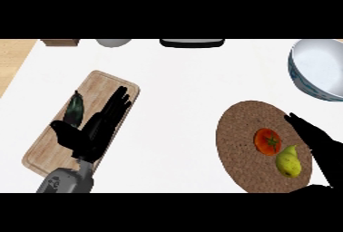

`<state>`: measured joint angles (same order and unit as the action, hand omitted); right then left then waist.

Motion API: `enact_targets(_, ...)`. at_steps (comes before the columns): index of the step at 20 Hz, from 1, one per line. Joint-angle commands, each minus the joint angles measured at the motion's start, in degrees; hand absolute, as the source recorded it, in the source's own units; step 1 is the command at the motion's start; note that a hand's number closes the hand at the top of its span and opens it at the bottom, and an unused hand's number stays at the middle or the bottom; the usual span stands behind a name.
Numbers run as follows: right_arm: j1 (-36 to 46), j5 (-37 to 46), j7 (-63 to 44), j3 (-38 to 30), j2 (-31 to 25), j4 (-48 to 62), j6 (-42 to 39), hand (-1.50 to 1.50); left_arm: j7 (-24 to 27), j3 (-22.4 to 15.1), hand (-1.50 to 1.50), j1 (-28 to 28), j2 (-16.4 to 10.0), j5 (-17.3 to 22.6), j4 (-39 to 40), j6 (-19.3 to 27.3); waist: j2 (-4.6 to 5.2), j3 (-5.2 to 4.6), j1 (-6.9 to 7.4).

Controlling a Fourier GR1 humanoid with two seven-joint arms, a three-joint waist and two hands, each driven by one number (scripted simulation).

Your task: Pick the tomato from the placemat and place it in the bowl

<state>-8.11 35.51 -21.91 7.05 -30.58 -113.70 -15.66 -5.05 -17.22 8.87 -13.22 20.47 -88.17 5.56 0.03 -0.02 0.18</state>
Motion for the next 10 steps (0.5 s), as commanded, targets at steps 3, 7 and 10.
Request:
enact_targets(3, 2.57, 3.84, -1.6, 0.97, 2.66, 5.01, -3.67, -1.5, 0.49, -0.53, 0.0, 0.17, 4.3, -3.42, 1.64, 0.34, -0.01, 0.02, -0.23)
enact_targets(7, 0.9, 6.54, 0.0, 1.05, 5.27, 3.6, -3.85, -1.5, -2.14, 1.07, 0.0, -1.35, 4.79, -3.74, -1.88, -0.95, -0.07, 0.02, -0.32)
enact_targets(10, 0.38, 10.32, 5.41, 1.44, 6.21, 9.01, 0.09, -1.5, -2.11, 2.98, 0.0, -5.32, 2.27, -3.1, -3.5, -4.34, -0.07, 0.03, -0.18)
